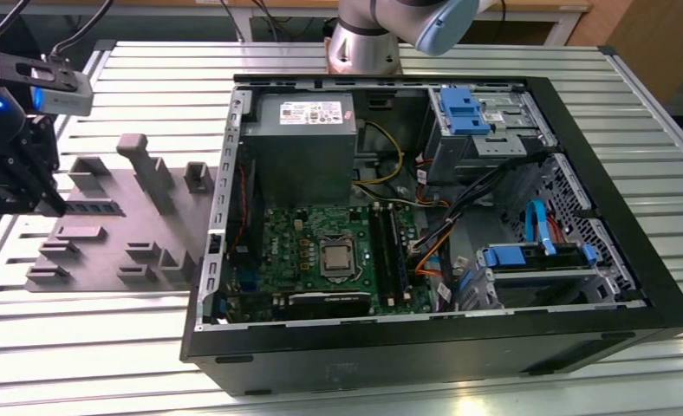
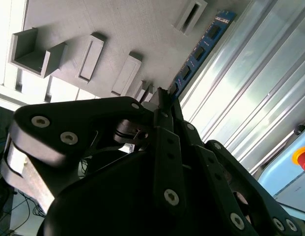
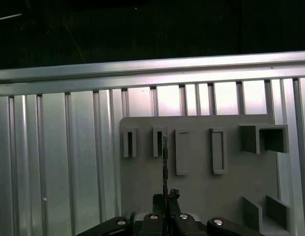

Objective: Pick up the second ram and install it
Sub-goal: 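Pick up the second ram and move it above second insertion slot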

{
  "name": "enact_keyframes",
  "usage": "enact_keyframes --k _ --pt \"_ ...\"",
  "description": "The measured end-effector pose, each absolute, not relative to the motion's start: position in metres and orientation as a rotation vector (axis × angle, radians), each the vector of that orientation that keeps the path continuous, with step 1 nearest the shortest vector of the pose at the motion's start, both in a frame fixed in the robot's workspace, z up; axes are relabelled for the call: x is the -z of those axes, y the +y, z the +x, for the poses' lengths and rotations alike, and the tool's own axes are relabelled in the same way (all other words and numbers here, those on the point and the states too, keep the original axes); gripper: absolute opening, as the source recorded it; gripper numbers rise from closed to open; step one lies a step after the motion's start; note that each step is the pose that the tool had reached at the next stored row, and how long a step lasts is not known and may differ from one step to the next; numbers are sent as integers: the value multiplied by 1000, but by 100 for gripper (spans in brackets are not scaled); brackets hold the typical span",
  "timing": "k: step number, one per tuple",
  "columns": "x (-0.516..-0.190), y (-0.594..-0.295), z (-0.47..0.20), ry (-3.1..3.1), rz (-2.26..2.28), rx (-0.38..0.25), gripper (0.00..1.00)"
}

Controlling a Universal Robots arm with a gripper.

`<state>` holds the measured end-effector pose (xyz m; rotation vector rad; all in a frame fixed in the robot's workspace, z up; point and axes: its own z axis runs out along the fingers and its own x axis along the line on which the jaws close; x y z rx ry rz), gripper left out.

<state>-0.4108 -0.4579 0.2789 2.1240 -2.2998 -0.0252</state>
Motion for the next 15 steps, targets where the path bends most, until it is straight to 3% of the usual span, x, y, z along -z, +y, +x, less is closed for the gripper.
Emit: enact_keyframes --k 15 --pt "-282 -458 -411 -2300 2124 25 14"
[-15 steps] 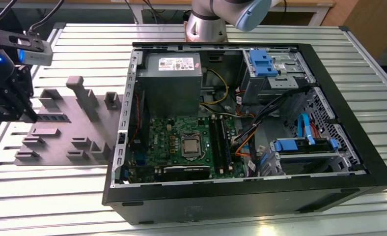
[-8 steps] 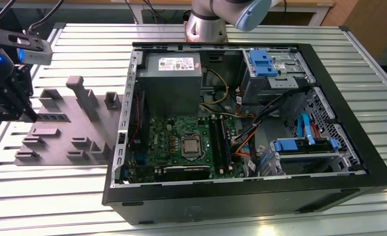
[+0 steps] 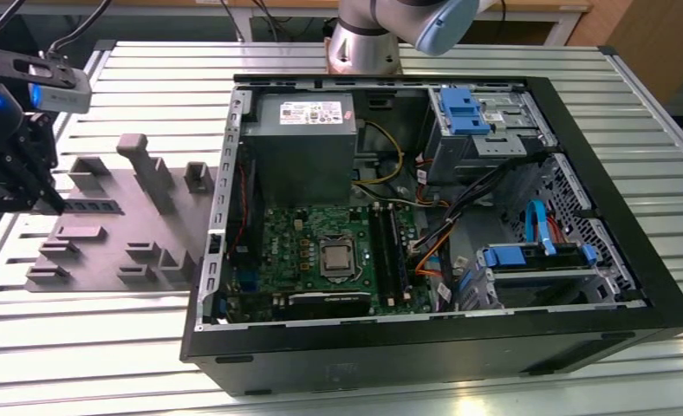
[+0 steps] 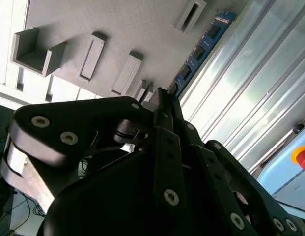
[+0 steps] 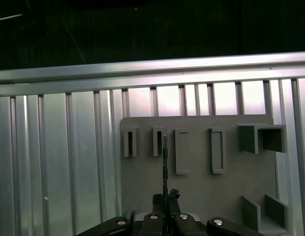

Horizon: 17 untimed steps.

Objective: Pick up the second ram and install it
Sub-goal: 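Pick up the second ram and move it above second insertion slot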

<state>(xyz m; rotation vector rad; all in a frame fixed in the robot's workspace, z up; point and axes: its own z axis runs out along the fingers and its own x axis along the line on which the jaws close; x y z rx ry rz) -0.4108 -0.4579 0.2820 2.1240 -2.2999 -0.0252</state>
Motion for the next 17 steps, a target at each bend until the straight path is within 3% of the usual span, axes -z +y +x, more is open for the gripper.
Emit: enact_keyframes --k 17 --pt "-296 -458 -411 -2300 2124 25 14"
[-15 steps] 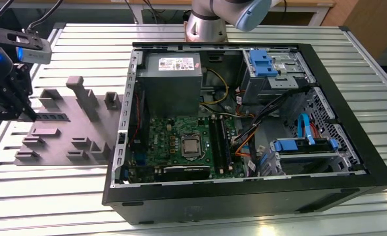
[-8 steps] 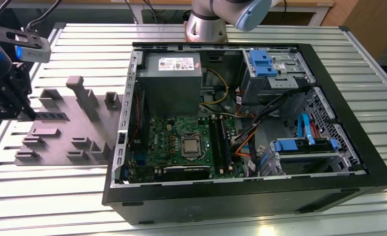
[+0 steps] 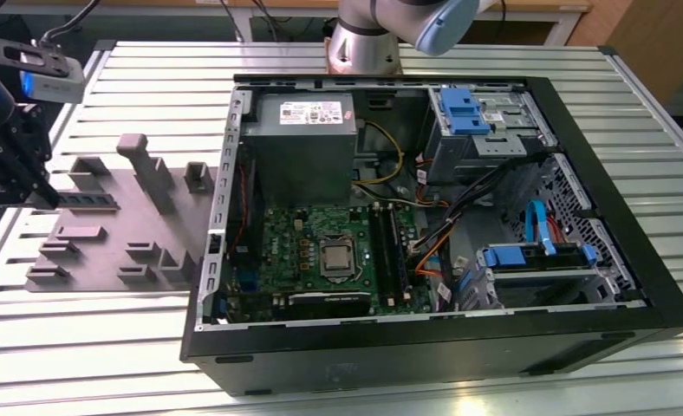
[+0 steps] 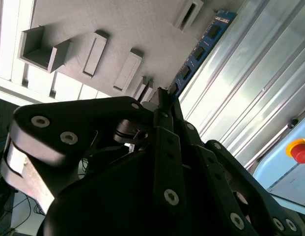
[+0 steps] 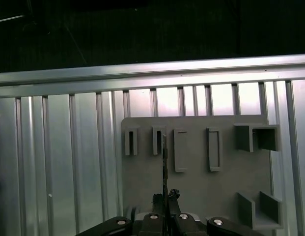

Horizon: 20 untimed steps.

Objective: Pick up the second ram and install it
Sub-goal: 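Pick up the second ram and move it above second insertion slot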

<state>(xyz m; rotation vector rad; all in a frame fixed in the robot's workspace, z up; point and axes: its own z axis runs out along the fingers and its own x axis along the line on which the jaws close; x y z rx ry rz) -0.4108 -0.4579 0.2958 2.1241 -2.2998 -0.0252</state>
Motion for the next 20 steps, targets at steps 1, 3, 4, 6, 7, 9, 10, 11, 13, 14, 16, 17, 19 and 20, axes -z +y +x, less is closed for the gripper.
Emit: enact_keyframes --k 1,3,4,6,7,9,10,11,13,14,16,17,19,20 --pt "-298 -458 -411 -2300 2124 25 14" --pt "-304 -458 -411 -2300 2124 25 14" --pt "-307 -458 -411 -2300 2124 25 14" --pt "-315 -458 -411 -2300 2124 25 14" --pt "-320 -458 -411 -2300 2124 25 14" --pt "-328 -458 -411 -2300 2124 25 14" --pt "-332 -458 -411 -2300 2124 25 14" --pt "-336 -458 -411 -2300 2124 25 14" --pt "-345 -458 -411 -2300 2124 25 14" --pt "-349 -458 -411 -2300 2124 25 14" --pt "-357 -458 -411 -2300 2124 25 14" --pt "-361 -457 -411 -2300 2124 25 14" --pt "-368 -457 -411 -2300 2124 25 14" --pt "-372 -457 -411 -2300 2124 25 14"
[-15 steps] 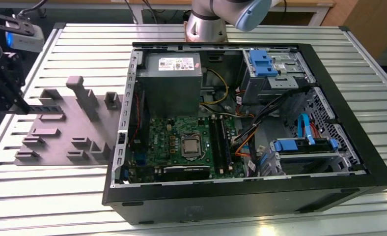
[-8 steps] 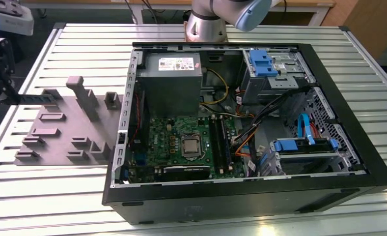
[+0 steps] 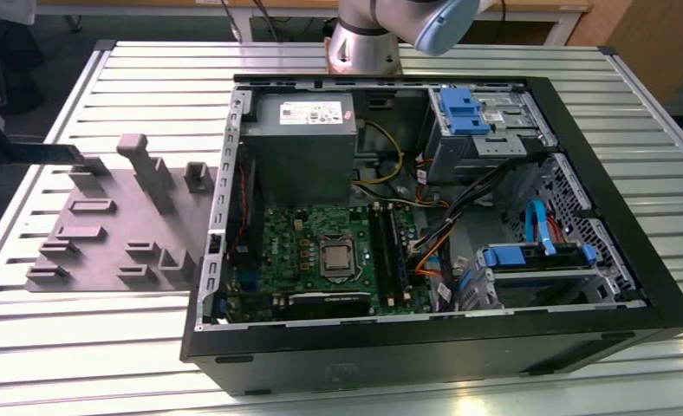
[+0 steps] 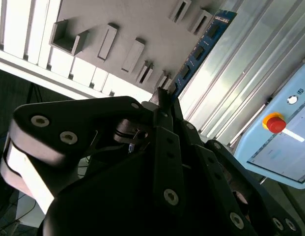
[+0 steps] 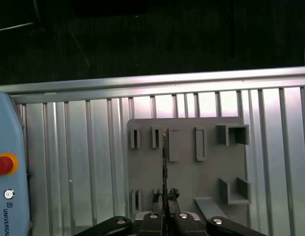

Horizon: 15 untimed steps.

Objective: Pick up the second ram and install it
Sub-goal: 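Pick up the second ram and move it above second insertion slot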

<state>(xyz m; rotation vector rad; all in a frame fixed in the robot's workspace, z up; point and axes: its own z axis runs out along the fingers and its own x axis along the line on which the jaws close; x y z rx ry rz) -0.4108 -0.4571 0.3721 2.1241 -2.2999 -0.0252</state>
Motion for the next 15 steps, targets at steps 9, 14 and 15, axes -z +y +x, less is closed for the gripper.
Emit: enact_keyframes --k 9,14,15 --pt "-392 -457 -411 -2300 2124 25 14" --pt "-392 -457 -410 -2300 2124 25 14" --pt "-392 -457 -409 -2300 2124 25 14"
